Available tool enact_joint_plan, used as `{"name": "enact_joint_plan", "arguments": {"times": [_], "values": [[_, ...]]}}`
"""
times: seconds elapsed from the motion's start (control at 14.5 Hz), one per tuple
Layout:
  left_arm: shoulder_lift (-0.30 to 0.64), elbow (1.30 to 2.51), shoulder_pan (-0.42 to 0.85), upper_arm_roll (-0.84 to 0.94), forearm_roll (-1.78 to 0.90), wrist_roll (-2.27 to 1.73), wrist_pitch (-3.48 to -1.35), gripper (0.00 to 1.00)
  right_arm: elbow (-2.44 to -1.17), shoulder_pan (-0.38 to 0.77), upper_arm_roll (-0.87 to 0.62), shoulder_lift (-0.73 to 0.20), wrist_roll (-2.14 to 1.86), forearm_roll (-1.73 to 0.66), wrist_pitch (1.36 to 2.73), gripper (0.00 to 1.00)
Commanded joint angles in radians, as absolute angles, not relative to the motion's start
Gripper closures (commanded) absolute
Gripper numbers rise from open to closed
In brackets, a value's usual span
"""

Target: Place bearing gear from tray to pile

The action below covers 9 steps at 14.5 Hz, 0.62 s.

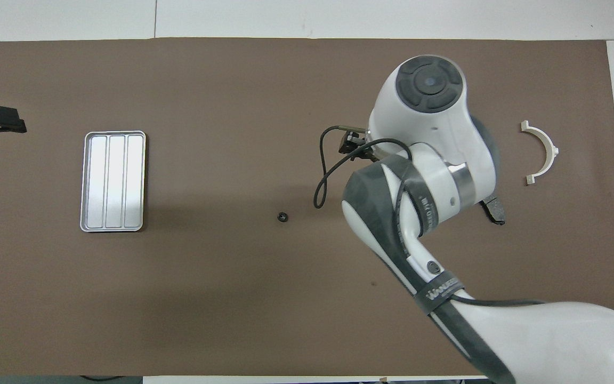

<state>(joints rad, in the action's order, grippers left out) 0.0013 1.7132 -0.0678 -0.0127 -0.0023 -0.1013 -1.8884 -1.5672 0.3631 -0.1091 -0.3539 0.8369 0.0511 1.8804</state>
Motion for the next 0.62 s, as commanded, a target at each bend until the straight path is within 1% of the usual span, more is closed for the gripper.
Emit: {"name": "enact_joint_plan", "arguments": {"times": [0.0,0.21,0.34,0.55], "values": [[-0.078,1.733,-0.063,0.002,-0.015,-0.106,-1.786,0.0,-1.578,0.415,-0.106,-0.345,1.013,-0.01,1.922,0.0],[-0.078,1.712,-0.046,0.015,-0.014,-0.101,-1.705,0.0,-1.626,0.507,-0.106,-0.356,1.181,-0.021,2.043,0.0],[-0.078,1.697,0.03,-0.018,0.014,-0.091,-1.654,0.0,-1.661,0.54,-0.106,-0.368,1.226,-0.021,2.106,0.0],[-0.063,1.646,0.142,-0.116,0.014,-0.089,-1.597,0.0,-1.652,0.595,-0.103,-0.426,1.29,0.008,2.131,0.0]]}}
